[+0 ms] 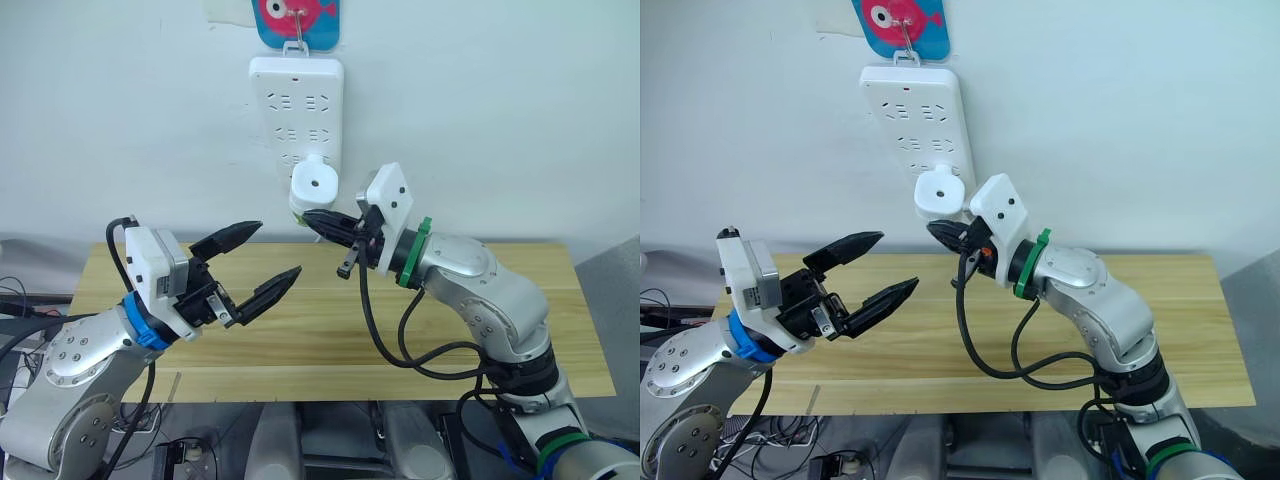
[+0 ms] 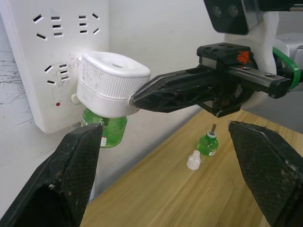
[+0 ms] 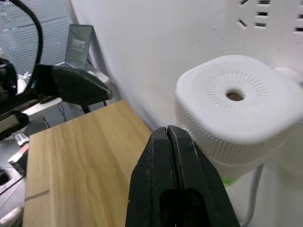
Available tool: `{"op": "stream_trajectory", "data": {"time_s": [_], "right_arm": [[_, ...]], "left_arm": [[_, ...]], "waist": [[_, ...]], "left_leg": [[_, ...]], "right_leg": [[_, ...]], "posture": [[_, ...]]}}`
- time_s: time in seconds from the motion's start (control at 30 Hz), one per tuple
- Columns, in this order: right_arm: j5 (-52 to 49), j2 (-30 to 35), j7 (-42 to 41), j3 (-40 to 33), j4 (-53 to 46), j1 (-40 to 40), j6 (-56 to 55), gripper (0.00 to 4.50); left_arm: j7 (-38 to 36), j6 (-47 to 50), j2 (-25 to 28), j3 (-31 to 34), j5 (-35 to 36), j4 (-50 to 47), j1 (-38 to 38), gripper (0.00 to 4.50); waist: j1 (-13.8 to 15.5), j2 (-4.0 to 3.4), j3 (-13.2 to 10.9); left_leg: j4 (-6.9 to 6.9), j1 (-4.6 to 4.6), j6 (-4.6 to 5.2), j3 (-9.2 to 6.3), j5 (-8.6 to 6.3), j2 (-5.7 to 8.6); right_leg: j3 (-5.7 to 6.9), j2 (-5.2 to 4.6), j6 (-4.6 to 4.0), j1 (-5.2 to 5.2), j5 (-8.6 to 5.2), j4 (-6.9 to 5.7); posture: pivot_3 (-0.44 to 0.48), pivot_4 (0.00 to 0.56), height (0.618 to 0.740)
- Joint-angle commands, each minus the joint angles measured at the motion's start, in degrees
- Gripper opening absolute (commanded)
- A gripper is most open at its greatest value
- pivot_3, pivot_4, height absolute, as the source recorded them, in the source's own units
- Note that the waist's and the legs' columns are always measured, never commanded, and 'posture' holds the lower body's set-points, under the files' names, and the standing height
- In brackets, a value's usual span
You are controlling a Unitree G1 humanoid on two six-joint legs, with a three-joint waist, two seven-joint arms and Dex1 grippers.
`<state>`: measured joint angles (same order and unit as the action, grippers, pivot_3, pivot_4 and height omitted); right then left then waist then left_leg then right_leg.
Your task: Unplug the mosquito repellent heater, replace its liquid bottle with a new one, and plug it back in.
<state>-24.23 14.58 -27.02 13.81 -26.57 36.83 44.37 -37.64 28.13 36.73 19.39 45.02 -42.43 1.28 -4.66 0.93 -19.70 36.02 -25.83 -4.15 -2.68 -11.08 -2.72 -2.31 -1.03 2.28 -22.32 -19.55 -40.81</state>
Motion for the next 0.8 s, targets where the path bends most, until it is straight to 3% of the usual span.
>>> {"op": "stream_trajectory", "data": {"time_s": [0.03,0.8], "right_arm": [[1.26,0.02,0.14,0.1,-0.61,0.72,-1.61,0.0],[2.23,1.2,0.78,-1.17,-1.55,-0.8,-1.06,0.0]], "left_arm": [[-0.03,-1.45,0.41,0.05,-0.33,-1.03,0.29,4.48],[-0.31,-1.71,0.36,-1.45,-1.43,0.05,-1.15,4.48]], "waist": [[0.0,0.0,0.0],[-0.02,0.0,0.0]], "left_leg": [[0.0,0.0,0.0,0.0,0.0,0.0],[0.01,0.0,0.0,0.0,0.0,0.0]], "right_leg": [[-0.01,0.0,0.0,0.0,0.0,0.0],[-0.01,0.0,0.0,0.0,0.0,-0.02]], "posture": [[-0.076,0.339,0.74],[-0.085,0.332,0.74]]}}
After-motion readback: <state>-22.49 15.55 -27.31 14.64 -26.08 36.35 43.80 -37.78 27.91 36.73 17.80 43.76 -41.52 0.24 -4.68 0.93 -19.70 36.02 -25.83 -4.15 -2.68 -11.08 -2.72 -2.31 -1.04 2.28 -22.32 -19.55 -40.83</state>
